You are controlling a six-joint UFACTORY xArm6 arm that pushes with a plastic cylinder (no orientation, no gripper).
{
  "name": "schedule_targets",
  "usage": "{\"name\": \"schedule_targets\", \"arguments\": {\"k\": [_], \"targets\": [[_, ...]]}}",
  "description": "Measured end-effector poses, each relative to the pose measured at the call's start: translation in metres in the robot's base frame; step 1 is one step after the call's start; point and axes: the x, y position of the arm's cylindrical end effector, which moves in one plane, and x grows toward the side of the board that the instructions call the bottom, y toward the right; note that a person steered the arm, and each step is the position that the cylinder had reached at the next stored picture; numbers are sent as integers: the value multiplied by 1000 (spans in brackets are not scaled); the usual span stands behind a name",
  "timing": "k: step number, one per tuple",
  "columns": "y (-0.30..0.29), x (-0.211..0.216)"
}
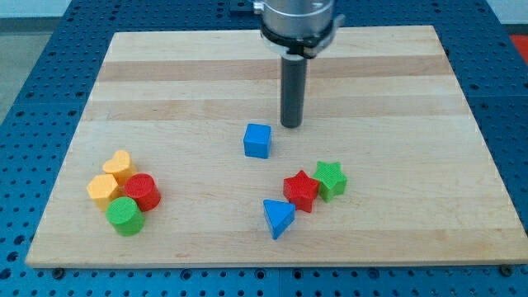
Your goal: Slide blue cube to the green star
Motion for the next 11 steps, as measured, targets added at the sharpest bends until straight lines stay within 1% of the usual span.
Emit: {"name": "schedule_targets", "arguments": {"k": [1,2,3,4,5,6,8,10,11], "targets": [[-9,-1],[-55,-1],[-70,-1],[-70,14],[-64,41],[-60,53],[-60,48],[-25,58],[-17,59]]}}
